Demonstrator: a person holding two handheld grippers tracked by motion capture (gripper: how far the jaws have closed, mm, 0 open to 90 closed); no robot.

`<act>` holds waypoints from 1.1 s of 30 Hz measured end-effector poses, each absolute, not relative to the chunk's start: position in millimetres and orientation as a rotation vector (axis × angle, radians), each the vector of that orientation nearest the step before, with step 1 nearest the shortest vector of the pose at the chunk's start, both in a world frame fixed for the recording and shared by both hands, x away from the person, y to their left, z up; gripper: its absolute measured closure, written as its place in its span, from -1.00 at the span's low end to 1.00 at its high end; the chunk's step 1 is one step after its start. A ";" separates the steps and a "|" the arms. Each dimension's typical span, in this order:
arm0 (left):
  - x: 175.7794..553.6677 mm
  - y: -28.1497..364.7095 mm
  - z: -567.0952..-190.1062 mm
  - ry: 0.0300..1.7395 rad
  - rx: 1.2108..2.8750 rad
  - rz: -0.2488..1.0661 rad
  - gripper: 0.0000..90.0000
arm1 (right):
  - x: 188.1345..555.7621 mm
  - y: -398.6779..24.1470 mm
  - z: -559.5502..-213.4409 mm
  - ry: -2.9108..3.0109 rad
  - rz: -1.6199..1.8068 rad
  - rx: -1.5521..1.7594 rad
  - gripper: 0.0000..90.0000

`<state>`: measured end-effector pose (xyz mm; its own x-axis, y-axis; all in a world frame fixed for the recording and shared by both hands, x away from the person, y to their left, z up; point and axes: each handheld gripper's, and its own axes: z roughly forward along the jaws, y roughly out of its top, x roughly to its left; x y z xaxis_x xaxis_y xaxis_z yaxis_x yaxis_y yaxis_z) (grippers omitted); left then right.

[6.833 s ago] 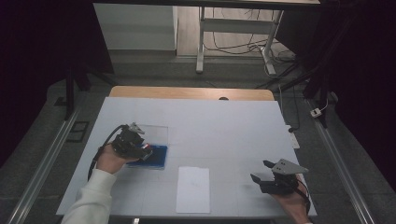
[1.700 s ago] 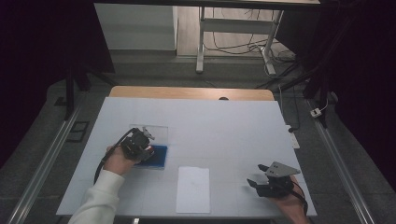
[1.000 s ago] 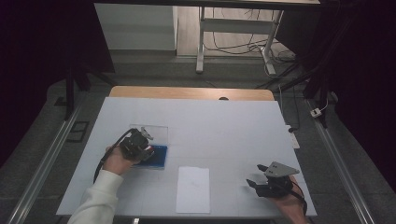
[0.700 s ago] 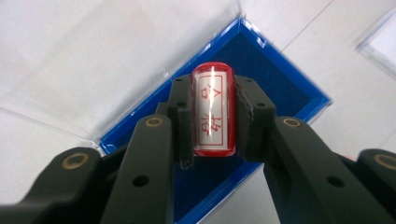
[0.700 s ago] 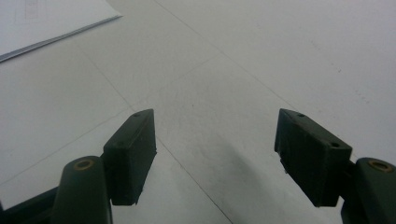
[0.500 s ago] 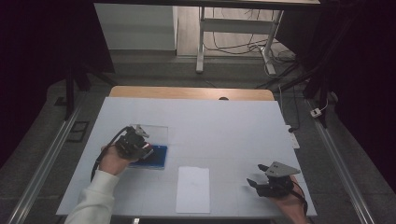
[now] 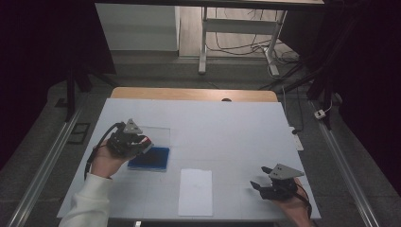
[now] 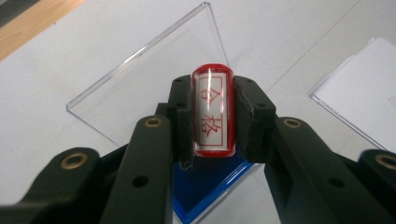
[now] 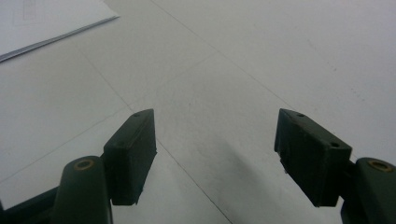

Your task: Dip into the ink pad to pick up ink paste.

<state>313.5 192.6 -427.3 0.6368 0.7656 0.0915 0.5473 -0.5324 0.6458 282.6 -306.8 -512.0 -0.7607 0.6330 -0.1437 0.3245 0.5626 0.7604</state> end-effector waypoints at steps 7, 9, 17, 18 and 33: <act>313.1 196.3 -426.7 1.025 2.254 0.482 0.56 | 282.7 -307.1 -512.3 2.399 1.046 0.776 -0.35; 313.3 198.4 -426.9 1.017 2.256 0.462 0.56 | 282.7 -307.1 -512.2 2.399 1.046 0.776 -0.35; 318.4 198.0 -436.4 1.032 2.284 0.431 0.56 | 282.7 -307.2 -511.9 2.395 1.047 0.775 -0.35; 319.4 197.4 -438.3 1.036 2.291 0.428 0.56 | 282.6 -307.4 -511.8 2.395 1.050 0.776 -0.35; 329.3 193.0 -459.7 1.061 2.358 0.383 0.56 | 282.7 -307.4 -512.5 2.397 1.045 0.778 -0.35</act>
